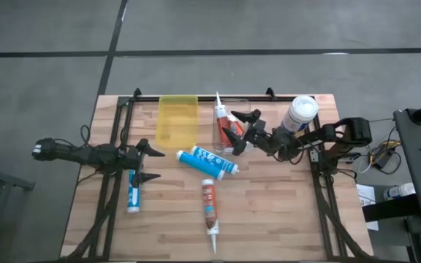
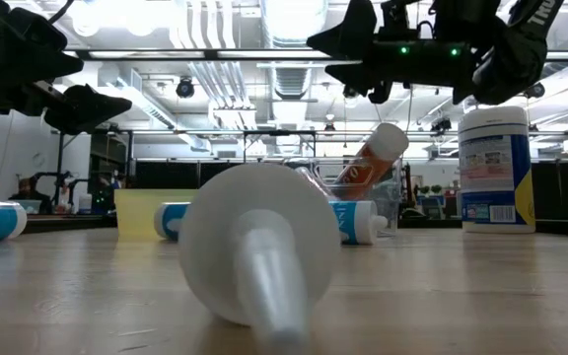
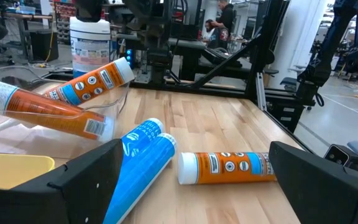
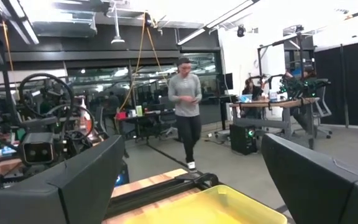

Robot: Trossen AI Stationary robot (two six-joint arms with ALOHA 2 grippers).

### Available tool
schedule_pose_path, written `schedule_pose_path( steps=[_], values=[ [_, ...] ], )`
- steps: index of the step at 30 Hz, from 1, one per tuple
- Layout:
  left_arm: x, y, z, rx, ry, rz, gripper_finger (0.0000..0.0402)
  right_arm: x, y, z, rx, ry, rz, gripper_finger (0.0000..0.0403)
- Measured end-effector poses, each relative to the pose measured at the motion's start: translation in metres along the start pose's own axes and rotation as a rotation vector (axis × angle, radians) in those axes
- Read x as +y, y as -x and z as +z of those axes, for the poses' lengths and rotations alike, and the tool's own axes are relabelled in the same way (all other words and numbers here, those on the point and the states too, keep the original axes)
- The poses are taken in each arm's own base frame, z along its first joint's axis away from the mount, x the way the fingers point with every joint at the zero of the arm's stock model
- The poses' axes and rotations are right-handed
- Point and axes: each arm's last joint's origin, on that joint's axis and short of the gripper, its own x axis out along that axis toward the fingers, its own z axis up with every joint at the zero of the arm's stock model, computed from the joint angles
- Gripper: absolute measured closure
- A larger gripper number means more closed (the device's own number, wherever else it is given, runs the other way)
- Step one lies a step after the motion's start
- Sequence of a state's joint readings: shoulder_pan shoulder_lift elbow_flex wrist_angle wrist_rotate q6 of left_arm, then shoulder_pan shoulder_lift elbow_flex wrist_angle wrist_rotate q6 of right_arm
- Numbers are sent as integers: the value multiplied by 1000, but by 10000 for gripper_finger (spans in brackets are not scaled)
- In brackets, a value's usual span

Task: Pick & place silicon tubes, Sealant and Lysol wipes
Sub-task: Put the orange sealant into the transparent bin

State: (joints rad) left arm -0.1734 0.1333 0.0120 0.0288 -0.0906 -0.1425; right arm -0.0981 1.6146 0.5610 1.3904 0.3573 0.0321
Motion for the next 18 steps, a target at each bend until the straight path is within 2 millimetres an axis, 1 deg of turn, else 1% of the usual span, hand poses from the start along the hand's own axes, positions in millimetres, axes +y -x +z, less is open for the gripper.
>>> schedule_pose_path(
  steps=[4,8,12,18],
  values=[
    [0,0,0,0,0,0,3,2,1,5,-6,15,49,24],
    [0,0,0,0,0,0,3,3,0,8,27,15,83,24],
    [0,0,0,0,0,0,3,7,-1,9,108,34,110,24],
    [0,0,0,0,0,0,3,21,-4,14,294,-12,142,24]
  ],
)
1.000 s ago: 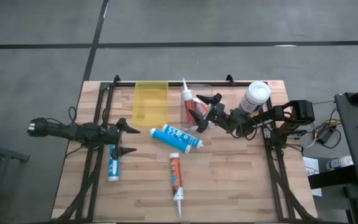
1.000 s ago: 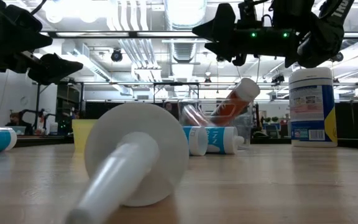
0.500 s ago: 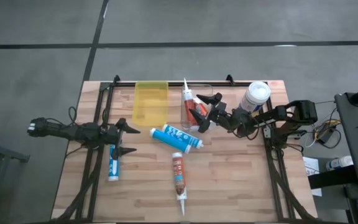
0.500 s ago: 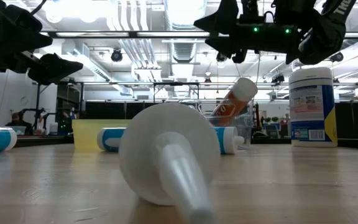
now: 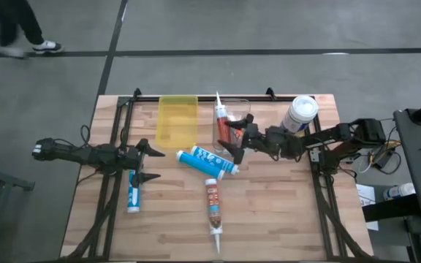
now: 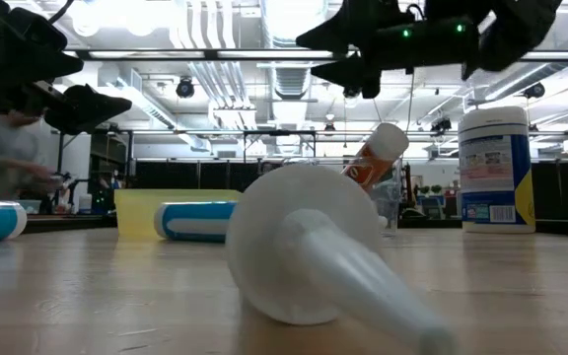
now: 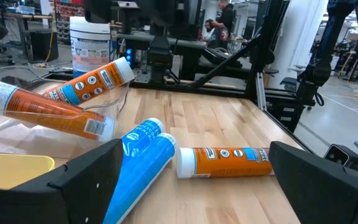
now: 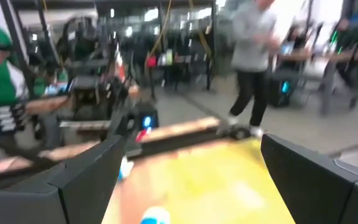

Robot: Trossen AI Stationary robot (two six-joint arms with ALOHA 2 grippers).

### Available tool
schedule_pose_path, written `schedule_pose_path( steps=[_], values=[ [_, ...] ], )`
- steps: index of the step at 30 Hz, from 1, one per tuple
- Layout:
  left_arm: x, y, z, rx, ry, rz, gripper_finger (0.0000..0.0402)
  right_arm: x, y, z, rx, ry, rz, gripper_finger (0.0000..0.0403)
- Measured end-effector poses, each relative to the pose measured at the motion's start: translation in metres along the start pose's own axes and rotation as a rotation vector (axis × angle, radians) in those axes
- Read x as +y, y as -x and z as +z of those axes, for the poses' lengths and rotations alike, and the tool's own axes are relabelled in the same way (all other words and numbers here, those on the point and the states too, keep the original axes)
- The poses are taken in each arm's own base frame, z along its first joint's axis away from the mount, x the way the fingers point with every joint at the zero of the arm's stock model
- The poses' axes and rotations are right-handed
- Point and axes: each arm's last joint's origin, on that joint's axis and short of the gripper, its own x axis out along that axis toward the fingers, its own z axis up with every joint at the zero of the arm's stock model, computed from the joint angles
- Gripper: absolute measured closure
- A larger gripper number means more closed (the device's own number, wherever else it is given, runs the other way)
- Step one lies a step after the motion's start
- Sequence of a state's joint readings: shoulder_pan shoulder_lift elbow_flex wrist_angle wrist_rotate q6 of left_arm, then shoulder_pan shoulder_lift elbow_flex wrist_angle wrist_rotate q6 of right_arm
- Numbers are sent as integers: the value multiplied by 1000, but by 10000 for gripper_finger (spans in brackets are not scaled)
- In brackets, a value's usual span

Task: Pick & place silicon tubes, Sealant and Lysol wipes
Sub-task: Put the orange sealant into the transparent bin

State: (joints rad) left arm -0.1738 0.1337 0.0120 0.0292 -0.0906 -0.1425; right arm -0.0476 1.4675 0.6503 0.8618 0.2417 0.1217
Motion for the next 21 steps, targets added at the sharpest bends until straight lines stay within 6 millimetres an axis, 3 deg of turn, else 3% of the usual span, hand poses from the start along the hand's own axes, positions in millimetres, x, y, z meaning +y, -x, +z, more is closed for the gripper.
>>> schedule_pose_path(
  steps=[11,21],
  values=[
    [0,0,0,0,0,0,3,41,-2,7,370,-260,8,24],
    [0,0,0,0,0,0,3,89,-6,-30,600,-530,-64,24]
  ],
)
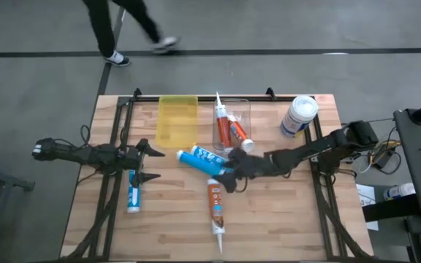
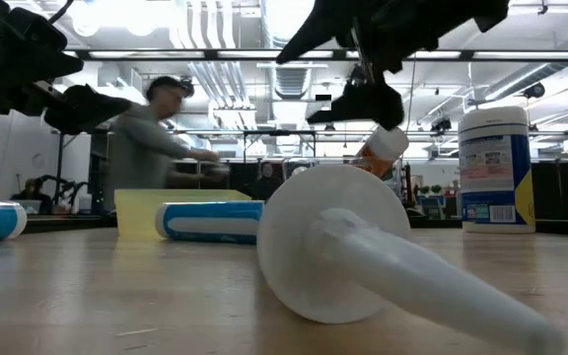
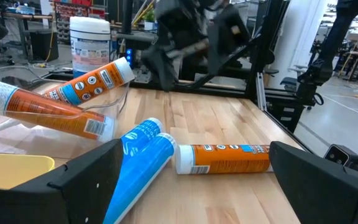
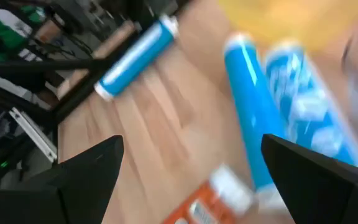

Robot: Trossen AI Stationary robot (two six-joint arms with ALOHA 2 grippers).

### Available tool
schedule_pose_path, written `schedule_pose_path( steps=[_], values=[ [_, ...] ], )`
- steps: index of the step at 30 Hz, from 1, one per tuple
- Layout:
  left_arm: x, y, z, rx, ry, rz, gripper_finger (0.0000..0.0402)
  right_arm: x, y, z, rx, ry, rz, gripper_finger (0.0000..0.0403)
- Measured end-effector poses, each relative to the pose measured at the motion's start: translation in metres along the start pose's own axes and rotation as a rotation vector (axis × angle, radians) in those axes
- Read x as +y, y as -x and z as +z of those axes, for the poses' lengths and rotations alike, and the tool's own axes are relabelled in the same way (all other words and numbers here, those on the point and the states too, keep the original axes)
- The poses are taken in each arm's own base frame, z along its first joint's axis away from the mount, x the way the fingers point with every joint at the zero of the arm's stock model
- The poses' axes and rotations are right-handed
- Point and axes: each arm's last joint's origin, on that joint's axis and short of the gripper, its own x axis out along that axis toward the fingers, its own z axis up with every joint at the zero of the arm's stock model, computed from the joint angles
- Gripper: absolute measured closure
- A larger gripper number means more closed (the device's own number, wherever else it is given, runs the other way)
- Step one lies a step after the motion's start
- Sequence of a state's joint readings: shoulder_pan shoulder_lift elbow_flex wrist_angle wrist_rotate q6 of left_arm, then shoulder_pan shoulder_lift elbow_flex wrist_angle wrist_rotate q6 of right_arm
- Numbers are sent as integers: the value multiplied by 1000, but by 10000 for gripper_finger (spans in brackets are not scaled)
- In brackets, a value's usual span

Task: Pick & place silicon tubes, Sealant and Lysol wipes
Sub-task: Put the orange sealant into the transparent bin

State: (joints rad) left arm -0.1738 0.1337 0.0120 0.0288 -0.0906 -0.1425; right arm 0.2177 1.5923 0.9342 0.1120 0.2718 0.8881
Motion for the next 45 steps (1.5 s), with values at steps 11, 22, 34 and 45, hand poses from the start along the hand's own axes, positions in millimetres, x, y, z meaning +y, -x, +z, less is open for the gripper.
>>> schedule_pose_path(
  steps=[11,22,34,45],
  values=[
    [0,0,0,0,0,0,3,41,-49,-30,141,-215,-105,24],
    [0,0,0,3,0,1,3,89,-68,-42,191,-371,-520,24],
    [0,0,0,6,0,1,3,106,-118,-70,416,-360,-654,24],
    [0,0,-1,7,-1,1,3,106,-129,-66,447,-430,-716,24]
  ],
)
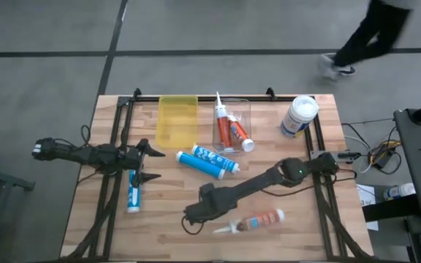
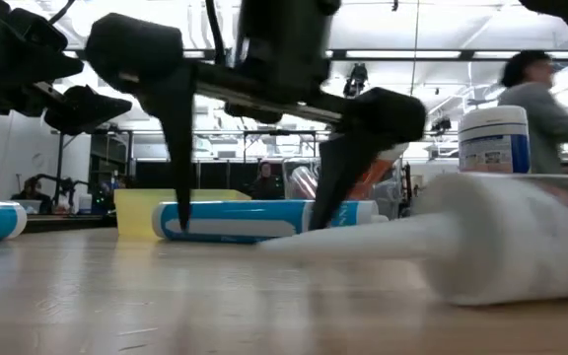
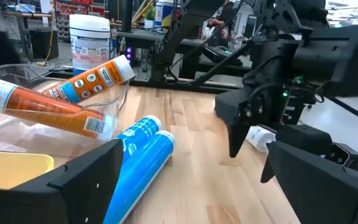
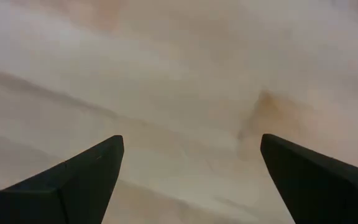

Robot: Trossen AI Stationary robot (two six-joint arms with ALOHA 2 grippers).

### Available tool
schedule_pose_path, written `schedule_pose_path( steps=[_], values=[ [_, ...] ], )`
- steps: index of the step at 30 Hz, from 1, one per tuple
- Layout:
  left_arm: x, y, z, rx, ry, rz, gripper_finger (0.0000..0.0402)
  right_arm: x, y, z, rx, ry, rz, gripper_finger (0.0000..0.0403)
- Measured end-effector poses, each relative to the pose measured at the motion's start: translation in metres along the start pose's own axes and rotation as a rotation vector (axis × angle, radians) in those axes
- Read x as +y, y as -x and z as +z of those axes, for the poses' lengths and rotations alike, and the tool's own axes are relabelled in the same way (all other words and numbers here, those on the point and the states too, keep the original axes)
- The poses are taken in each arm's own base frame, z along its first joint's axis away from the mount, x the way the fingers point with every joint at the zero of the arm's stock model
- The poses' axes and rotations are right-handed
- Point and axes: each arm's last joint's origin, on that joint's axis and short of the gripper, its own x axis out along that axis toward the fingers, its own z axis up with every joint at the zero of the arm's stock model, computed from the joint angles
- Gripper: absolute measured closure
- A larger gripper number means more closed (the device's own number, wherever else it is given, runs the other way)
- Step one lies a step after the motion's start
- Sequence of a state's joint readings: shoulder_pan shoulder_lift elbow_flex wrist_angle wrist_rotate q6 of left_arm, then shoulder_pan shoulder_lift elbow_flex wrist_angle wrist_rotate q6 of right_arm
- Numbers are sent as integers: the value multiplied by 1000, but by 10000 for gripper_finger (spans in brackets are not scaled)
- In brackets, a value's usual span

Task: Pick & place silicon tubes, Sealant and Lysol wipes
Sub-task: Put the orange sealant into the transparent bin

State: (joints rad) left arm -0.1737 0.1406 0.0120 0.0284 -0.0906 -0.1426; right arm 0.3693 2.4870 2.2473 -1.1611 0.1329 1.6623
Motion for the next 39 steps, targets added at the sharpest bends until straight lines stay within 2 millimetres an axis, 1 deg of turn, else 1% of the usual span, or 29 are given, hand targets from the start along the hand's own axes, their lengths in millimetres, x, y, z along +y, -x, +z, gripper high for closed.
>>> schedule_pose_path(
  steps=[4,7,9,13,16,18,23,25,31,36,39],
  values=[
    [0,0,0,1,0,0,3,8,29,2,-146,16,100,24],
    [0,0,0,1,0,0,3,11,45,-5,-235,69,147,24],
    [0,0,0,1,0,0,3,11,50,-11,-265,145,156,24],
    [0,0,0,1,0,0,3,4,71,-24,-268,347,141,24],
    [0,0,0,0,0,0,3,-5,82,-37,-184,468,111,24],
    [0,0,0,0,0,0,3,-10,87,-46,-80,514,103,24],
    [0,0,0,0,0,0,3,-25,110,-74,148,603,111,24],
    [0,0,0,0,0,0,3,-34,114,-88,213,631,74,24],
    [0,0,0,0,0,0,3,-67,121,-134,263,727,-82,24],
    [0,0,0,0,0,0,3,-88,106,-175,257,790,-180,24],
    [0,0,0,0,0,0,3,-96,85,-198,240,854,-232,24]
  ],
)
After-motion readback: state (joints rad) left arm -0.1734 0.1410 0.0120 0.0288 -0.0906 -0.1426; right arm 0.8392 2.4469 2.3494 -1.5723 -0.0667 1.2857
